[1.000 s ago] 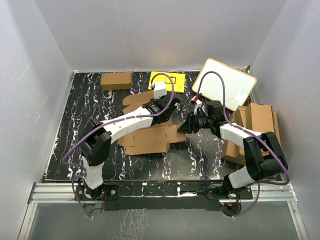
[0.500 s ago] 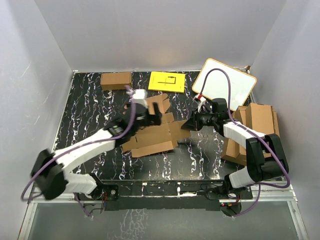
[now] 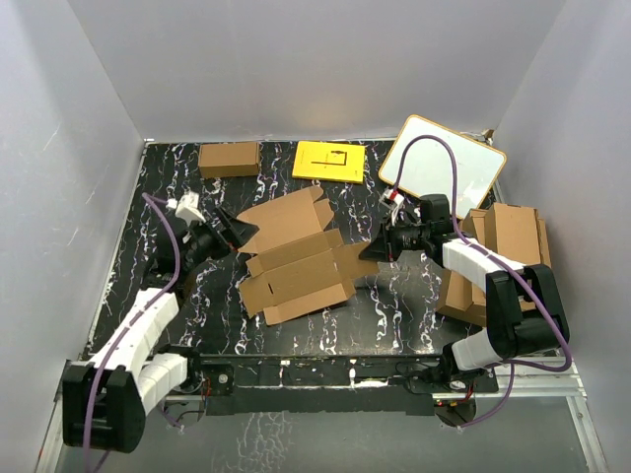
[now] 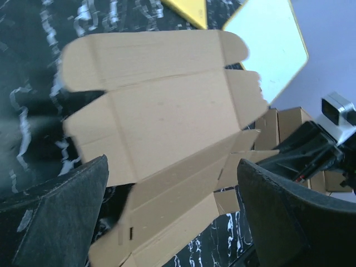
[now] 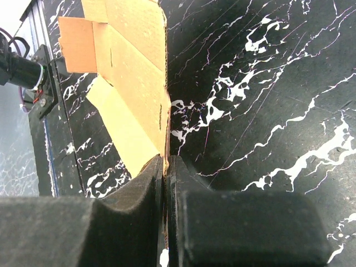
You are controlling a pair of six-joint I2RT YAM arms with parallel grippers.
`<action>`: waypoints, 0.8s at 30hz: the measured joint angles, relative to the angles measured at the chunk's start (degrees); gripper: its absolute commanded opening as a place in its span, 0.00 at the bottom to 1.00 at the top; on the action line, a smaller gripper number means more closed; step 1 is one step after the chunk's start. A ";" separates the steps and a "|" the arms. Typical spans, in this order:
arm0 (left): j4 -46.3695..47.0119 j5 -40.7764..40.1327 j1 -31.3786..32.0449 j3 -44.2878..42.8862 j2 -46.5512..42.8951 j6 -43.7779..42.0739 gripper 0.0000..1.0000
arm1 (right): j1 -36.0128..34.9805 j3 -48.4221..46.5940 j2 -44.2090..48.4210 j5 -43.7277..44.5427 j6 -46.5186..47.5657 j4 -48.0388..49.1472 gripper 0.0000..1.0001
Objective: Fold the paper box
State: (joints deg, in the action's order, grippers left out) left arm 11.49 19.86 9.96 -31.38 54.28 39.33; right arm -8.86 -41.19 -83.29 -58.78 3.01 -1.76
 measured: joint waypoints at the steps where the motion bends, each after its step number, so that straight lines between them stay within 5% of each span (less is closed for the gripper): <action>1: 1.22 2.82 -2.43 1.70 0.87 1.49 0.97 | 0.07 -0.07 0.00 -0.11 0.28 -0.28 0.08; 8: 6.56 14.45 -14.73 6.03 4.04 5.20 0.97 | 0.42 -0.37 0.00 -1.05 1.53 -1.29 0.08; 16: 18.71 18.88 -17.00 8.59 15.52 5.35 0.97 | 0.42 -0.74 0.00 -2.64 2.29 -1.60 0.08; 24: 39.63 27.10 -17.22 8.04 35.65 15.54 0.94 | 0.42 -1.42 0.00 -4.04 3.21 -3.02 0.08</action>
State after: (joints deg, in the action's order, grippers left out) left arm 51.11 46.96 -7.27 -23.33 89.93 54.87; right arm -8.45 -42.61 -83.29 -62.83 6.22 -4.78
